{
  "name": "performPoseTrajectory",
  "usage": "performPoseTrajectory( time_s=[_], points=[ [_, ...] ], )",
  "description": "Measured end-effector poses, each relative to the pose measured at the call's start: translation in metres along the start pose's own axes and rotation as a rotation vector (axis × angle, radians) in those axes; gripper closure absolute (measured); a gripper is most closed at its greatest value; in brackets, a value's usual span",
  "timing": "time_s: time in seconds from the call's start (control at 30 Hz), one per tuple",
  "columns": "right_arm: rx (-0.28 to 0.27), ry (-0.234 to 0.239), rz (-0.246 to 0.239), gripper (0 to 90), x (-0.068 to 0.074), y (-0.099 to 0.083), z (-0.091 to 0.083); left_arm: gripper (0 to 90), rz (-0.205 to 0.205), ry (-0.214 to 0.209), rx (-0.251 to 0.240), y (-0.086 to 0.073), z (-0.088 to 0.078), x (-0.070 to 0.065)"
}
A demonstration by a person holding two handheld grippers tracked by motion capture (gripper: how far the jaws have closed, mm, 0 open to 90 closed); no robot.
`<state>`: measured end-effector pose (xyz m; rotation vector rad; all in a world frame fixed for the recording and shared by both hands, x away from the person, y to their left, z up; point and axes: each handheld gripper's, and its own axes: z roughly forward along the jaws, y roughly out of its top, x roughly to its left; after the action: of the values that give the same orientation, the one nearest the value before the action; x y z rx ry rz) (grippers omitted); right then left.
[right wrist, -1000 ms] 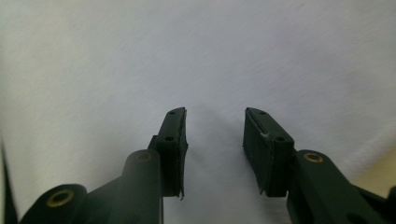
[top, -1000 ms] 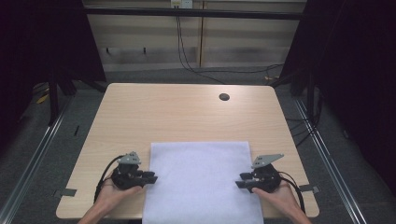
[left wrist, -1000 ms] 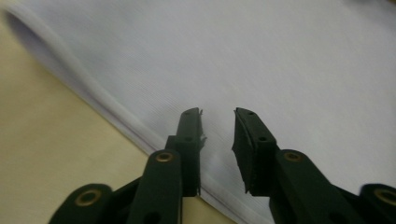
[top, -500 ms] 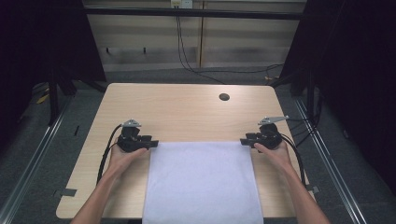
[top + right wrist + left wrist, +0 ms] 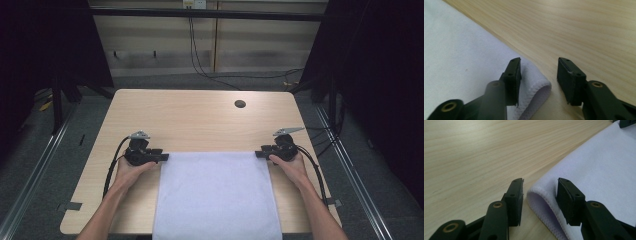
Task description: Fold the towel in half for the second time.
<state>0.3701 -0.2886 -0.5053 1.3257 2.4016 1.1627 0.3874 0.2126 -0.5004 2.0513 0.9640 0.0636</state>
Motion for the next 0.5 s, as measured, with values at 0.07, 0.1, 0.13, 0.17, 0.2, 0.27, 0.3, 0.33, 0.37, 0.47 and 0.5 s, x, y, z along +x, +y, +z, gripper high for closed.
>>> performPoseTrajectory(
  time_s=[0.07,0.1,0.13,0.17,0.2,0.27,0.3,0.33,0.37,0.47,0.5],
  points=[
    [0.014,0.009,-0.011,64.6,0.004,0.000,0.000,57.9,0.001,0.000,0.016,-0.003,0.001,0.001],
    [0.022,0.007,-0.023,66.5,0.005,-0.001,-0.001,59.9,0.005,-0.005,0.020,-0.003,0.002,0.002],
    [0.026,0.002,-0.026,67.9,0.006,-0.001,-0.002,62.2,0.006,-0.009,0.019,-0.003,0.003,0.002],
    [0.030,0.003,-0.020,69.4,0.006,-0.001,-0.002,65.4,0.016,-0.022,0.019,-0.003,0.003,0.001],
    [0.024,0.004,-0.021,70.1,0.006,-0.002,-0.003,71.6,0.031,-0.038,0.015,-0.004,0.002,0.000],
    [0.025,0.007,-0.014,76.3,0.007,-0.004,-0.004,80.2,0.038,-0.047,0.013,-0.003,0.001,-0.001],
    [0.036,0.014,-0.013,79.6,0.008,-0.004,-0.004,84.5,0.045,-0.055,0.010,-0.003,0.001,-0.002],
    [0.033,0.013,-0.014,83.1,0.009,-0.004,-0.005,86.0,0.056,-0.055,0.006,-0.002,-0.001,-0.003],
    [0.029,0.017,-0.004,84.9,0.009,-0.003,-0.006,86.6,0.056,-0.063,-0.001,-0.001,-0.002,-0.005],
    [-0.021,0.048,0.019,86.0,0.010,0.001,-0.013,87.0,0.072,-0.061,-0.037,0.006,-0.010,-0.006],
    [-0.057,0.067,0.030,86.3,0.010,0.003,-0.017,87.0,0.081,-0.065,-0.038,0.010,-0.013,-0.006]
  ],
)
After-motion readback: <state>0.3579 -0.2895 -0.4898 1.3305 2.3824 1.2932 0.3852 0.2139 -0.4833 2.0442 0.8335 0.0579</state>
